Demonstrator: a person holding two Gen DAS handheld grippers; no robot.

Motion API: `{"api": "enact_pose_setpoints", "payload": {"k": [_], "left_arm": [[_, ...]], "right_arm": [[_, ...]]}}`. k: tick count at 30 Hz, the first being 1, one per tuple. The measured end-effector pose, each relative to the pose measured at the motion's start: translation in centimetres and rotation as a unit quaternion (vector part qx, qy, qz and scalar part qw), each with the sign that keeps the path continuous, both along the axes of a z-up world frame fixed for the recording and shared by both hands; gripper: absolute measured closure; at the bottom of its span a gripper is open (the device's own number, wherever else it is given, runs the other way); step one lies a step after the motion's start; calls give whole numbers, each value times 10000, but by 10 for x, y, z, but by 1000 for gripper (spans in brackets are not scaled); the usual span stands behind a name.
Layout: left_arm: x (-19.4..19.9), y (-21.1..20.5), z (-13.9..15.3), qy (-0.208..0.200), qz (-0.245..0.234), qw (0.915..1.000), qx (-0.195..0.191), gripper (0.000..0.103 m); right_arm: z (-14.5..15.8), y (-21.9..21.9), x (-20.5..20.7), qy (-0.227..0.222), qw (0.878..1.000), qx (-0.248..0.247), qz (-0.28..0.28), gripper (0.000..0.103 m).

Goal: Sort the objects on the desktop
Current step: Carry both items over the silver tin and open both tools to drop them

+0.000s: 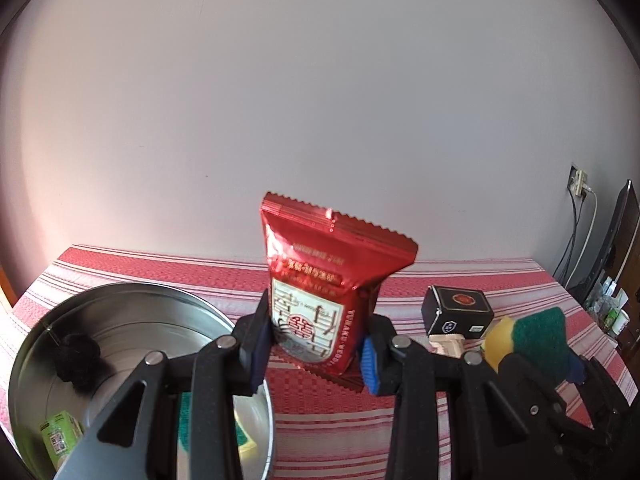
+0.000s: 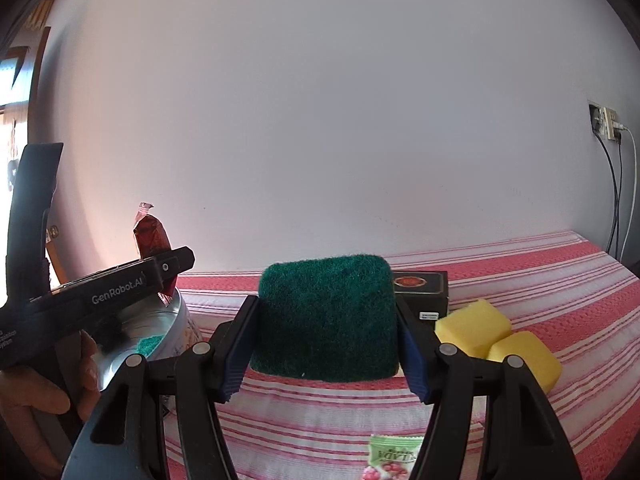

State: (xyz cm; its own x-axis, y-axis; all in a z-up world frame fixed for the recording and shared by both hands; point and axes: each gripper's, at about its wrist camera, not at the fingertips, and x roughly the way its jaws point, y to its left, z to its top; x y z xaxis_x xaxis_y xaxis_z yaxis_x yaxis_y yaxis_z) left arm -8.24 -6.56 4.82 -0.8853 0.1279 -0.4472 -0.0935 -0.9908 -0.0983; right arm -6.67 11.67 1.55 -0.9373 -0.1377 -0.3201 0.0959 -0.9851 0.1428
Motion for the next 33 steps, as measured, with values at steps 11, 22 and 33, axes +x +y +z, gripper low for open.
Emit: {"api": "enact_pose_setpoints", "payload": {"k": [11, 22, 33], "left_arm": [[12, -63, 0, 2, 694, 9975, -141, 67], [19, -135, -11, -322, 1778, 9835, -39, 67], [24, -167, -22, -557, 2533, 9651, -359, 67]], "right_arm": [[9, -53, -5, 210, 9988, -129, 422, 37], [16, -128, -21, 312, 9935, -79, 1090, 37], [0, -166, -33, 65, 9891, -202, 1456, 37]]}}
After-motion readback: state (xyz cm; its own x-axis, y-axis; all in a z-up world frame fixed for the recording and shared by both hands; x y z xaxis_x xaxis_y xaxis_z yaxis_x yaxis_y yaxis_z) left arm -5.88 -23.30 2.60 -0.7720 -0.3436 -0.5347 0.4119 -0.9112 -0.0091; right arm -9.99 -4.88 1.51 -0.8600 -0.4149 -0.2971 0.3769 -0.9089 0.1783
